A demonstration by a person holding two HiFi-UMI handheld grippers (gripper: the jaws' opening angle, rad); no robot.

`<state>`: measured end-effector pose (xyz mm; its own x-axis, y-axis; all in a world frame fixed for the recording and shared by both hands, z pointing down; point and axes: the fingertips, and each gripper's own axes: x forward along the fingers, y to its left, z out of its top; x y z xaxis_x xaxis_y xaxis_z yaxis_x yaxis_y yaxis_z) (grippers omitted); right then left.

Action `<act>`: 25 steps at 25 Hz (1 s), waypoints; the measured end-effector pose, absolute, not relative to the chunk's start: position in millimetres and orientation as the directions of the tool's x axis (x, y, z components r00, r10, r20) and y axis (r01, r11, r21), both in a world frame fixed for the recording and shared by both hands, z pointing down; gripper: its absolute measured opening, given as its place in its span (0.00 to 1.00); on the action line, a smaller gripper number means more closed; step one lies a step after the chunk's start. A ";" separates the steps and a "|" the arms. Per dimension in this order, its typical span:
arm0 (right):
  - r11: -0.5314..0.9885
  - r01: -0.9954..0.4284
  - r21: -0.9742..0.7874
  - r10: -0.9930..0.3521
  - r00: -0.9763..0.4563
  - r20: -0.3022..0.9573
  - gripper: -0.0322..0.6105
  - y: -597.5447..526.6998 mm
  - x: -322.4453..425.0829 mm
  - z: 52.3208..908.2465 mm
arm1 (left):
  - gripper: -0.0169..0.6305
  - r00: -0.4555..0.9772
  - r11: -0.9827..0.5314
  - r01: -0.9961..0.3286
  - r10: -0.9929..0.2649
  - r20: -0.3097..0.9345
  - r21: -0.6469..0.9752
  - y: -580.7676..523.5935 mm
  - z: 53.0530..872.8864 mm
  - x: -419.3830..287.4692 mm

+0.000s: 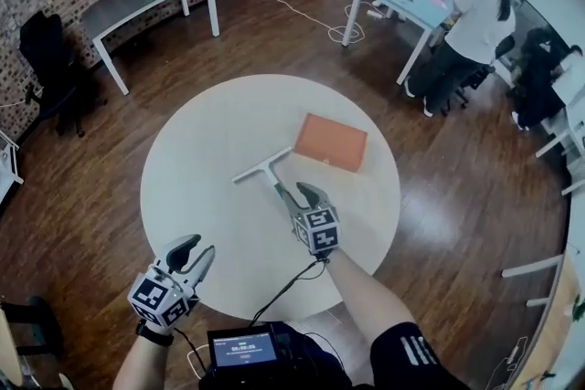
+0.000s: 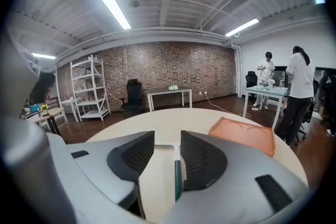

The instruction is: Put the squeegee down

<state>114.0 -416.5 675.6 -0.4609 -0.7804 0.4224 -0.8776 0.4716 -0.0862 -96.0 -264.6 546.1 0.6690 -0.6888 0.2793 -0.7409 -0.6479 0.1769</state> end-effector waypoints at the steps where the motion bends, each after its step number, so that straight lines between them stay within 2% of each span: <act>1: 0.479 -0.873 -0.088 -0.790 -0.473 0.391 0.34 -406.5 109.8 655.0 | 0.27 0.671 -0.651 -0.739 -0.690 0.271 0.173 -256.3 540.0 -100.9; 6: 0.499 -0.858 -0.119 -0.821 -0.513 0.251 0.34 -326.6 93.1 569.2 | 0.27 0.693 -0.679 -0.719 -0.682 0.235 0.149 -200.6 514.2 -122.1; 13: 0.521 -0.839 -0.159 -0.834 -0.540 0.115 0.34 -181.2 62.3 484.4 | 0.27 0.733 -0.728 -0.676 -0.651 0.197 0.110 -94.3 481.9 -157.5; 20: 0.542 -0.825 -0.159 -0.833 -0.553 0.025 0.34 -55.5 39.1 429.2 | 0.27 0.766 -0.763 -0.639 -0.620 0.166 0.101 -17.5 465.6 -182.1; 25: 0.531 -0.815 -0.233 -0.840 -0.542 -0.021 0.31 11.2 44.3 416.6 | 0.27 0.773 -0.770 -0.632 -0.619 0.137 0.090 24.0 460.7 -186.2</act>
